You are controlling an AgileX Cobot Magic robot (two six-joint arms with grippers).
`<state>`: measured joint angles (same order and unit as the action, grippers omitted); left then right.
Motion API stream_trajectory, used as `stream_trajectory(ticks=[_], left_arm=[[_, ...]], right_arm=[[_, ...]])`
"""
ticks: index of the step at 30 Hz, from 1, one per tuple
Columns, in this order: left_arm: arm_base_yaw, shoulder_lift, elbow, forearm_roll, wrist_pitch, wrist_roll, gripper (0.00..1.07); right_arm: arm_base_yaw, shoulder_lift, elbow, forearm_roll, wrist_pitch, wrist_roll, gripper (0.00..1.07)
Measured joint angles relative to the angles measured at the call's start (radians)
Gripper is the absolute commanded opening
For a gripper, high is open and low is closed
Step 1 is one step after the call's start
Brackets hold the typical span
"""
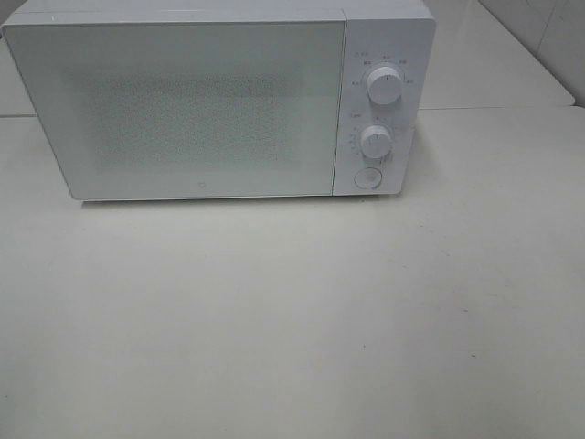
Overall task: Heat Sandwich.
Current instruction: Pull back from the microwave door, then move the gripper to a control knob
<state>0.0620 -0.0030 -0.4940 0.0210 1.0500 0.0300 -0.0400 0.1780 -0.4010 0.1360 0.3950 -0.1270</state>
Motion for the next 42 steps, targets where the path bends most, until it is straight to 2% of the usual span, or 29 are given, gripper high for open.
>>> stream_trajectory(ticks=[3, 10, 16, 18, 19, 22, 26, 31, 42], left_arm=[[0.000, -0.001, 0.000, 0.000, 0.000, 0.000, 0.74], [0.000, -0.001, 0.000, 0.000, 0.000, 0.000, 0.74], [0.000, -0.001, 0.000, 0.000, 0.000, 0.000, 0.74], [0.000, -0.001, 0.000, 0.000, 0.000, 0.000, 0.74], [0.000, -0.001, 0.000, 0.000, 0.000, 0.000, 0.74], [0.000, -0.001, 0.000, 0.000, 0.000, 0.000, 0.74], [0.000, -0.001, 0.000, 0.000, 0.000, 0.000, 0.74], [0.000, -0.001, 0.000, 0.000, 0.000, 0.000, 0.74], [0.000, -0.001, 0.000, 0.000, 0.000, 0.000, 0.74]], right_arm=[[0.048, 0.060, 0.000, 0.068, -0.090, -0.130, 0.65], [0.147, 0.200, 0.000, 0.095, -0.210, -0.248, 0.65], [0.269, 0.456, 0.000, 0.112, -0.437, -0.248, 0.65], [0.283, 0.486, 0.000, 0.112, -0.470, -0.248, 0.65], [0.318, 0.555, 0.000, 0.114, -0.558, -0.248, 0.65], [0.348, 0.617, 0.000, 0.115, -0.647, -0.242, 0.65], [0.429, 0.779, 0.000, 0.115, -0.841, -0.178, 0.65], [0.460, 0.854, 0.002, 0.115, -0.917, -0.142, 0.65], [0.590, 1.106, 0.002, 0.140, -1.096, -0.101, 0.65]])
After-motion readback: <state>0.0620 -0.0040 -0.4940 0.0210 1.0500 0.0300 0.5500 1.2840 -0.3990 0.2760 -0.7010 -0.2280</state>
